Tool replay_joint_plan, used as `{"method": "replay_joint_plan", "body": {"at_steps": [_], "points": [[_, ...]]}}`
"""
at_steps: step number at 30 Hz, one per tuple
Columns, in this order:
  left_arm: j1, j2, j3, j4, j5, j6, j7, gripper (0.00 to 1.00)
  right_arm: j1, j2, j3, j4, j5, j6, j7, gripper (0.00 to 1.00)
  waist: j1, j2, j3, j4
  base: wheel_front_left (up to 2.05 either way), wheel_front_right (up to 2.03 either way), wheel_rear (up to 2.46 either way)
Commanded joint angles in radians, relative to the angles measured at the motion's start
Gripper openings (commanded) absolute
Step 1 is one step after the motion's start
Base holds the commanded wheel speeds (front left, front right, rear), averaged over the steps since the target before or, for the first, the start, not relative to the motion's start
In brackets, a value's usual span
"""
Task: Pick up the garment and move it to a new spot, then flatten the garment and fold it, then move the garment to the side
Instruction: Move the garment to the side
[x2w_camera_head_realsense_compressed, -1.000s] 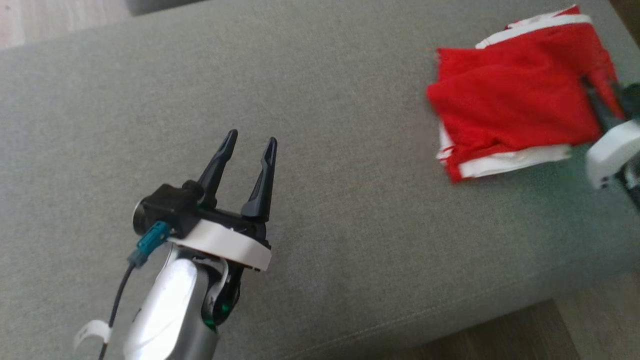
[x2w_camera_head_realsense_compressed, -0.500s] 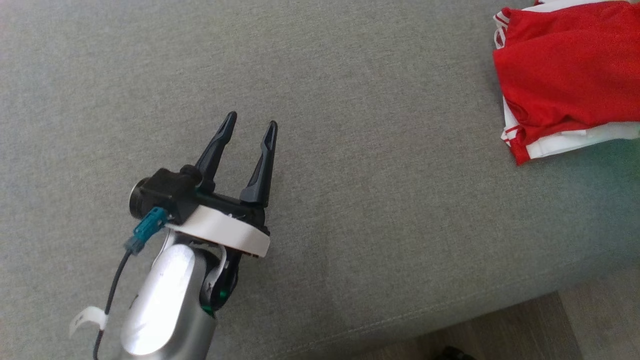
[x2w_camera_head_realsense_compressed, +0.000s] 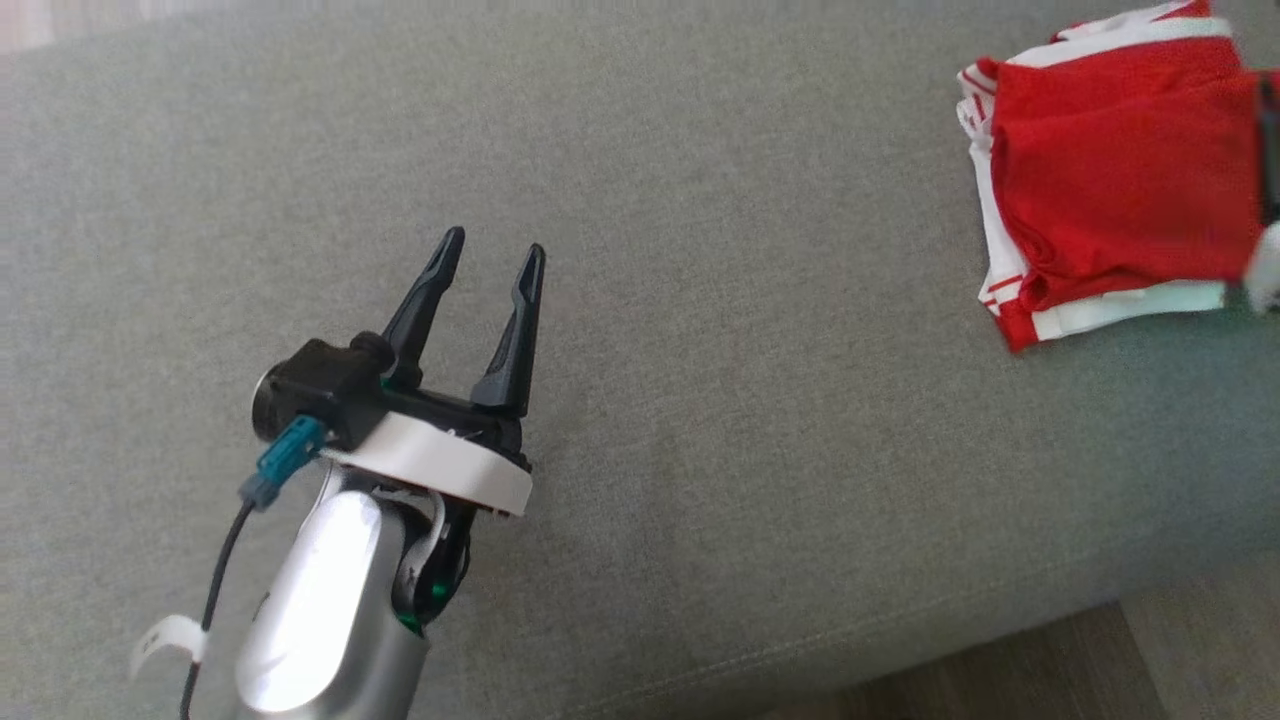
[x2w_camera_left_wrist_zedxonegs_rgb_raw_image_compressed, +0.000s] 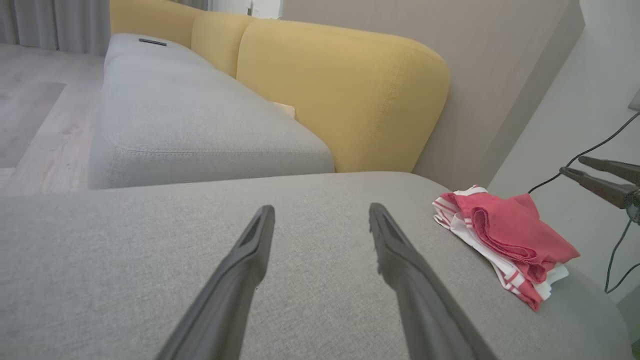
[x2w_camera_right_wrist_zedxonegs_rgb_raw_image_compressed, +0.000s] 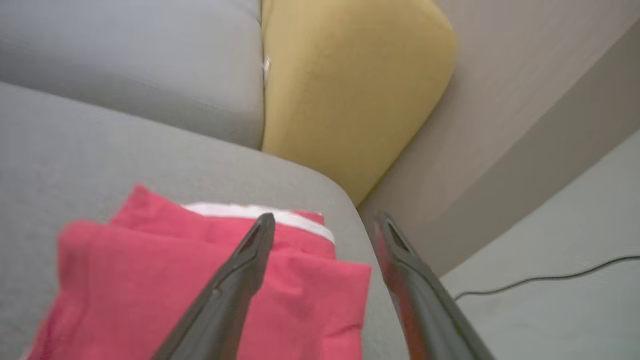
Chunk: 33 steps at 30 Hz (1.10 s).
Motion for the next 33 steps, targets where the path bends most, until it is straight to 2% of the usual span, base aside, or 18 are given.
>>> {"method": "replay_joint_plan", "body": {"at_steps": [1,7,13,19,25,33], "points": [[-0.008,0.008,0.036,-0.033,-0.005,0.002,-0.008,1.00,0.019,0.010,0.004,-0.057,0.013,-0.001,-0.021,1.00,0.0000,0.0000,-0.033,0.005,0.00,0.00,0.00],[0.031,0.008,0.067,-0.051,-0.017,0.012,-0.008,1.00,0.104,0.123,0.007,-0.222,0.106,-0.001,-0.048,1.00,0.0000,0.0000,-0.111,0.028,0.00,0.00,0.00],[0.089,0.008,0.091,-0.078,-0.031,0.024,-0.008,1.00,0.278,0.262,-0.040,-0.397,0.173,-0.001,-0.071,1.00,0.0000,0.0000,-0.198,0.080,0.00,0.00,0.00],[0.158,0.008,0.115,-0.101,-0.044,0.038,-0.008,1.00,0.431,0.397,-0.063,-0.481,0.206,-0.001,-0.077,1.00,0.0000,0.0000,-0.251,0.121,0.00,0.00,0.00],[0.216,0.008,0.121,-0.107,-0.040,0.043,-0.008,1.00,0.530,0.443,-0.060,-0.496,0.188,-0.001,-0.082,1.00,0.0000,0.0000,-0.274,0.144,0.00,0.00,0.00],[0.241,0.008,0.124,-0.111,-0.039,0.066,-0.008,1.00,0.581,0.452,-0.051,-0.503,0.174,-0.001,-0.085,1.00,0.0000,0.0000,-0.280,0.159,0.00,0.00,0.00]]}}
